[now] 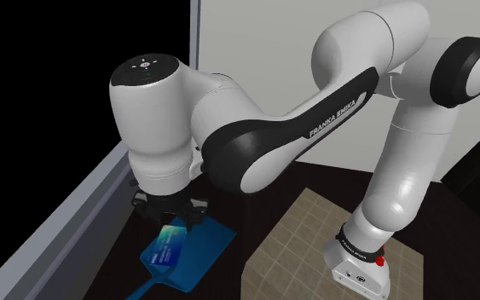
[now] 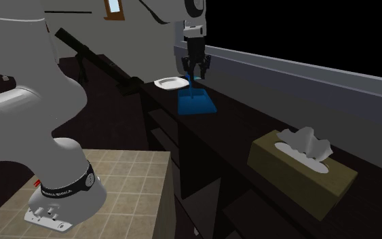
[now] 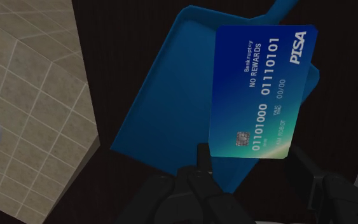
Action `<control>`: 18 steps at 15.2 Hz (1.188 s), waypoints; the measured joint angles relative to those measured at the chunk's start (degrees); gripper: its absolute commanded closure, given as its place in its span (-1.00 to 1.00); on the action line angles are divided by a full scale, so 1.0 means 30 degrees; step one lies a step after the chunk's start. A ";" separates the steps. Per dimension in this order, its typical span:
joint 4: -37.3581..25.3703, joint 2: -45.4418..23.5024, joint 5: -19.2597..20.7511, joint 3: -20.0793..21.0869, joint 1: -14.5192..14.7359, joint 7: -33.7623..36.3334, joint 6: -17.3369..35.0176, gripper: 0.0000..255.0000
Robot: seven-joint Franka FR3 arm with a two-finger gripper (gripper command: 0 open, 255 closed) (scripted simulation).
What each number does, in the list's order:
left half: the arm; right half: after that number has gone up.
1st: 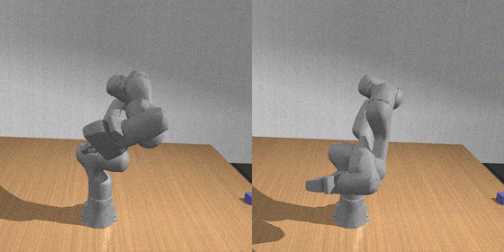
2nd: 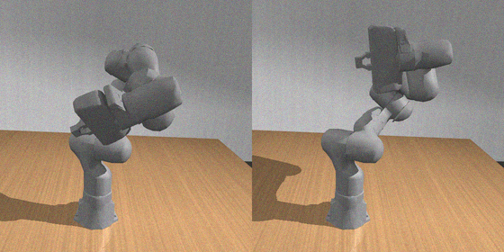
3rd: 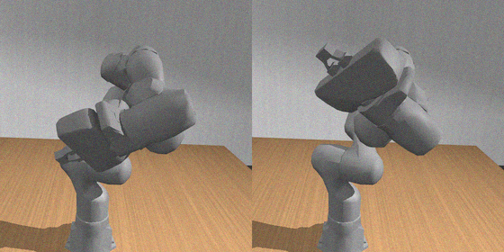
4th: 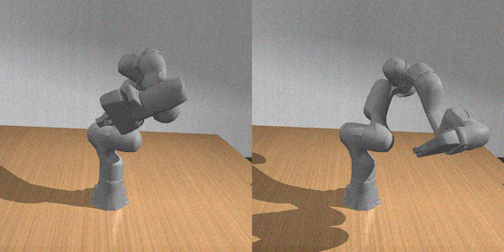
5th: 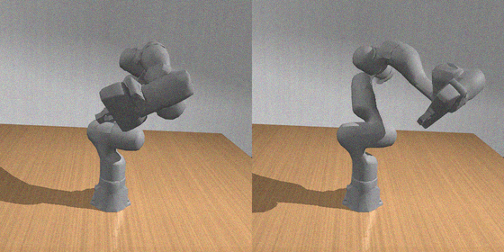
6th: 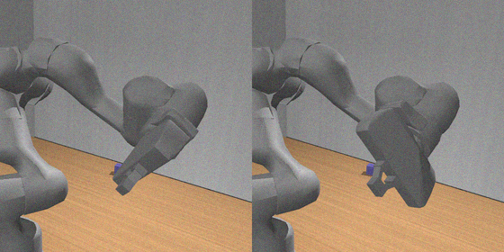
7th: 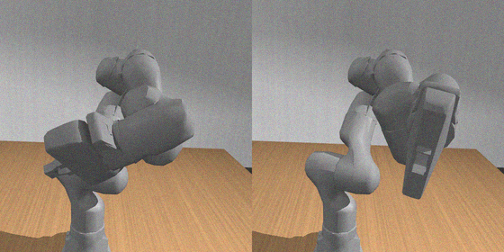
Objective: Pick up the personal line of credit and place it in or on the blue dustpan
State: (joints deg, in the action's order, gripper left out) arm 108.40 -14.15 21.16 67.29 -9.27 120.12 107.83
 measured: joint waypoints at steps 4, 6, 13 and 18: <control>0.0047 -0.0045 0.0050 -0.0024 0.0038 0.0052 0.0065 1.00; 0.0048 -0.0050 0.0055 -0.0027 0.0042 0.0055 0.0068 -1.00; -0.0299 -0.0089 0.0046 -0.0031 0.0127 0.0022 -0.0244 -1.00; -0.1871 0.0455 -0.0631 0.0370 0.0067 -0.0425 -0.1990 -1.00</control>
State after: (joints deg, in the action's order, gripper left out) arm 102.78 -12.78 19.26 68.41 -9.07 118.84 101.86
